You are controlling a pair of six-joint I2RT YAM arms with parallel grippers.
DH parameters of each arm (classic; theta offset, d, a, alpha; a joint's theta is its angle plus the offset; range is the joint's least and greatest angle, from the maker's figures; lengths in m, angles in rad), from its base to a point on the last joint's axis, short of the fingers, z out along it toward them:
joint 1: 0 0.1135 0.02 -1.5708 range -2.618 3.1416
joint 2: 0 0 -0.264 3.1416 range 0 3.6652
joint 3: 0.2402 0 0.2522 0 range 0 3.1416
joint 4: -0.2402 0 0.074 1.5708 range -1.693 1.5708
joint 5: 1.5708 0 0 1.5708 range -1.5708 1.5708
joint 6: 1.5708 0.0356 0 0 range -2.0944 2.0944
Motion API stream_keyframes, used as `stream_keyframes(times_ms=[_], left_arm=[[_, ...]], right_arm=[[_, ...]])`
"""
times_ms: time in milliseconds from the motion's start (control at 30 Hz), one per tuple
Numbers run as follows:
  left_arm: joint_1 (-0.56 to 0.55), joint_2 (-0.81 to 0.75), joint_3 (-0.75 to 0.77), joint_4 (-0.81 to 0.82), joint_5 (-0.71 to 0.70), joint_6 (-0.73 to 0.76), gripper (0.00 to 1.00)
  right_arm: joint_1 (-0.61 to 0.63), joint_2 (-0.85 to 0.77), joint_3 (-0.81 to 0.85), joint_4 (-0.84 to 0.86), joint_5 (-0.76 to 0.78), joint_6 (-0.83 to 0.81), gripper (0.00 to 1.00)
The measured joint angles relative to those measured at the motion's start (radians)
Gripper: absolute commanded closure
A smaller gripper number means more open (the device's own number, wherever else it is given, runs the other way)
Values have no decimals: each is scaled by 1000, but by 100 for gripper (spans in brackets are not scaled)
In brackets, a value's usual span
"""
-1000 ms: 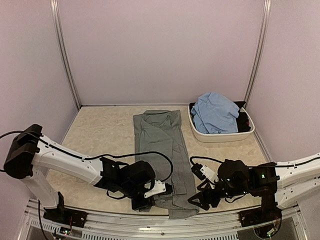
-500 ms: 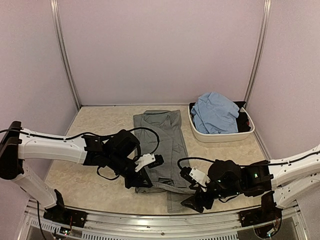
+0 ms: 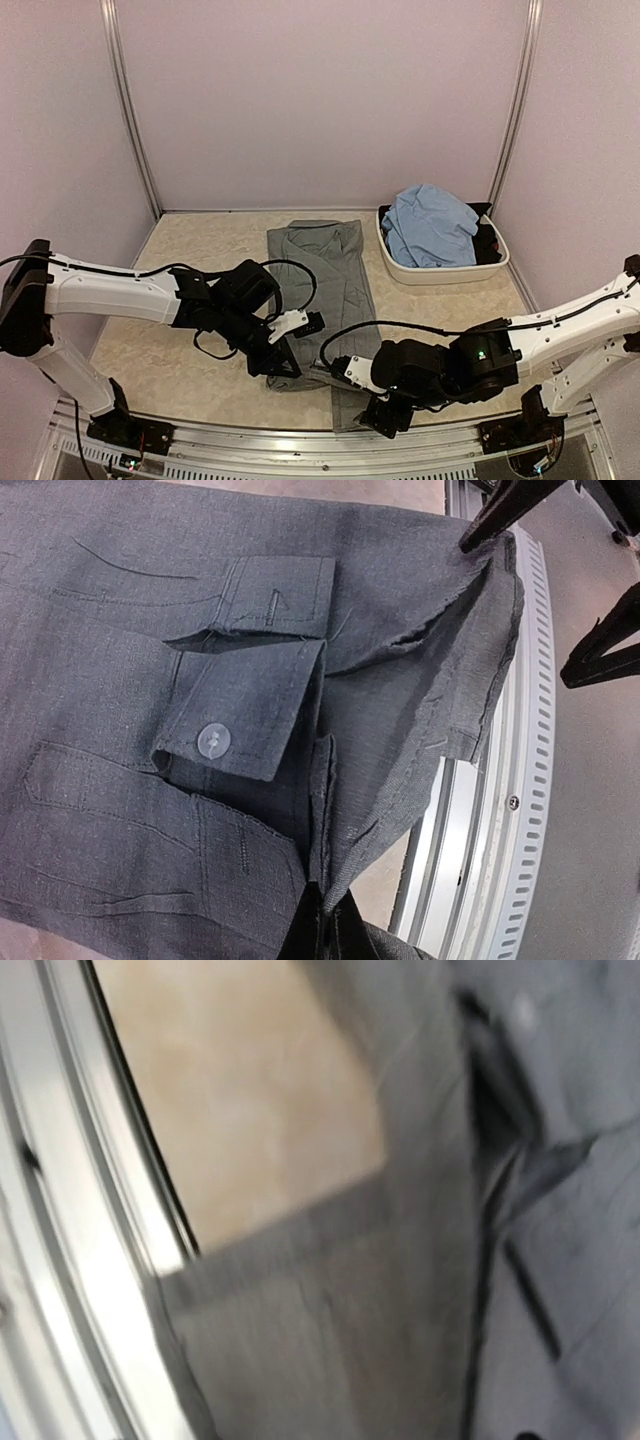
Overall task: Fold and stack the long sleeve shirts
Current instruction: Pick up the rectangle-folded shirt from the center of the board.
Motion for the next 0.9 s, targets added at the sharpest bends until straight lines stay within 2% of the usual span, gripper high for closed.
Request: stream_keyframes(times_ms=[233, 467, 900], left_arm=[[23, 0, 0, -4, 14, 0, 100], [26, 0, 0, -8, 15, 0, 100], [46, 0, 0, -8, 45, 2, 100]], right_arm=[[26, 9, 14, -120, 50, 11, 21], [28, -8, 39, -155, 63, 0, 22], [43, 195, 139, -298, 176, 8, 25]])
